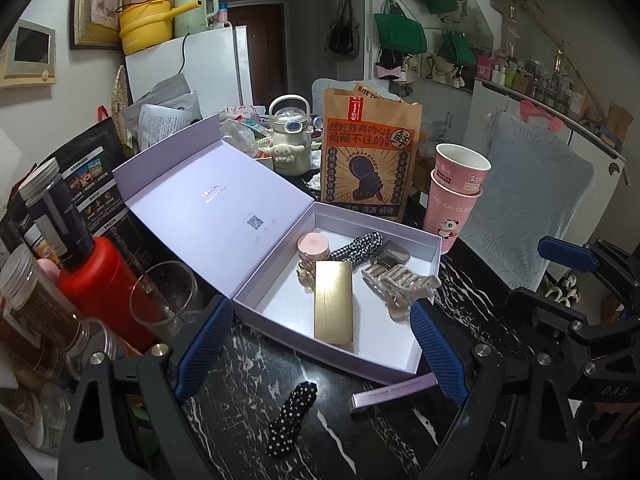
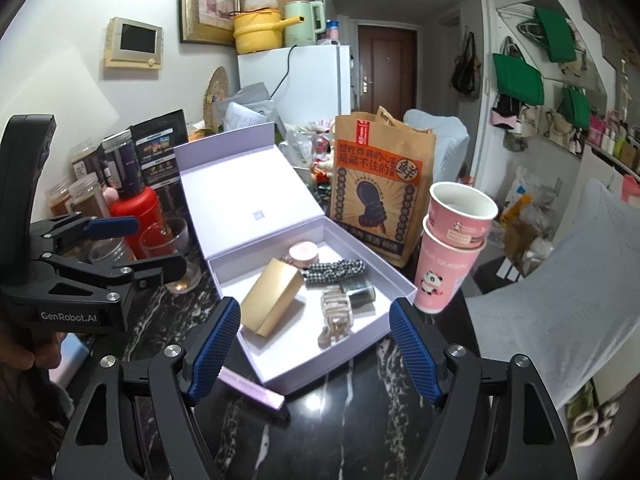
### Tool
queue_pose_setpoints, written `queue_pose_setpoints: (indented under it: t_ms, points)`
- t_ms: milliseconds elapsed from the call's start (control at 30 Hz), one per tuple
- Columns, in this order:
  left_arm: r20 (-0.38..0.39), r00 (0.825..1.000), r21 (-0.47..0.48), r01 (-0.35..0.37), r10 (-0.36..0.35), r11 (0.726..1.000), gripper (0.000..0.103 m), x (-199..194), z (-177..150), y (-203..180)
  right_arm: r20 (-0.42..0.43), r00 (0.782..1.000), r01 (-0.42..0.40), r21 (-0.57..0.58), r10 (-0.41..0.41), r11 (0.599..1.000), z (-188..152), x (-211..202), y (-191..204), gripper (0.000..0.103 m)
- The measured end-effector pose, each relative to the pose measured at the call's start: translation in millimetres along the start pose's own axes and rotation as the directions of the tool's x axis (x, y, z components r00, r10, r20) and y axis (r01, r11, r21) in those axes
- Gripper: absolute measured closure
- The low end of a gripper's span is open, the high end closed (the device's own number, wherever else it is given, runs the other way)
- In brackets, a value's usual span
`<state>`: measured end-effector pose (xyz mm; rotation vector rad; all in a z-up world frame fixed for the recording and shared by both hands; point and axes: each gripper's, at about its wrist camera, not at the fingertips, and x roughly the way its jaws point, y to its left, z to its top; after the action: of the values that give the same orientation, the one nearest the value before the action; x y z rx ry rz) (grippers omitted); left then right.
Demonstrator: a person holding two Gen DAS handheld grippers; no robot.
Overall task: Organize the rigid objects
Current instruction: 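Withdraw both grippers and reach the left gripper to the purple box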
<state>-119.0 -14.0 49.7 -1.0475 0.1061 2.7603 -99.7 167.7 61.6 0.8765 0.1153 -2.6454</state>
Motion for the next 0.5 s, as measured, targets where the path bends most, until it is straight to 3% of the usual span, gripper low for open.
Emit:
queue_pose_setpoints:
  t_ms: [500]
  points:
    - [-0.043,0.999,-0.020,0.016,-0.017,1.000,0.012,-16,-50,-11,-0.013,1.000,-0.021,0.019,0.022,1.000,-47,-27,18,0.025]
